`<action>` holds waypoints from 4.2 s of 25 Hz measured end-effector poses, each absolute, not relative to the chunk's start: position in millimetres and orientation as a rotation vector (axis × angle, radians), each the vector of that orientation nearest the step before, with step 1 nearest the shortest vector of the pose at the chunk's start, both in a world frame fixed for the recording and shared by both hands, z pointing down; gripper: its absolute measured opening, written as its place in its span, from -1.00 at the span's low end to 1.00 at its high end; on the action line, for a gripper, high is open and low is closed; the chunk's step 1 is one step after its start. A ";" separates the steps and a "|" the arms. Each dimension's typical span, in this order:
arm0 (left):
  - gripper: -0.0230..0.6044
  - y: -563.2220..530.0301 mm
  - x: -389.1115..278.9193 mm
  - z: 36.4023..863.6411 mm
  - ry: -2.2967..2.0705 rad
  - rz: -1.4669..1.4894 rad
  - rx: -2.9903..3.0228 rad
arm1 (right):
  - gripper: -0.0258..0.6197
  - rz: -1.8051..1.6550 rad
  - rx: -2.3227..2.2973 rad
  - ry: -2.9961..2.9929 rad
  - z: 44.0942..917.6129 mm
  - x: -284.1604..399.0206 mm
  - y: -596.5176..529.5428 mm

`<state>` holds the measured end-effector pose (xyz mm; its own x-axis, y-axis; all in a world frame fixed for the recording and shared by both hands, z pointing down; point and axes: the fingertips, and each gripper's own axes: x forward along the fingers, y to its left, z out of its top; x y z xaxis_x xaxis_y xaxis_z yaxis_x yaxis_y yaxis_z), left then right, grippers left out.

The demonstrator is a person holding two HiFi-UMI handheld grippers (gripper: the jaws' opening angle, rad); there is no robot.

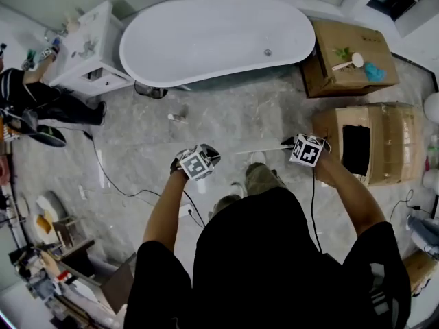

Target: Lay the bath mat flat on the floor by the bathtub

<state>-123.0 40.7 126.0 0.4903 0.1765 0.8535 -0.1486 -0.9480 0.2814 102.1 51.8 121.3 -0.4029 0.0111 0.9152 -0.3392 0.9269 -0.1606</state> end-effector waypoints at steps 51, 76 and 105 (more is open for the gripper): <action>-0.84 1.8 -104.1 642.7 0.040 1.759 2.333 | -0.83 0.346 0.213 -1.868 640.3 126.1 19.4; -0.83 -127.7 -85.0 720.9 -0.433 2.006 2.618 | -0.83 -0.053 0.443 -2.036 723.6 146.3 -111.1; -0.84 -179.4 -67.1 759.5 -0.375 2.262 2.743 | -0.83 -0.209 0.426 -1.952 740.4 160.2 -112.8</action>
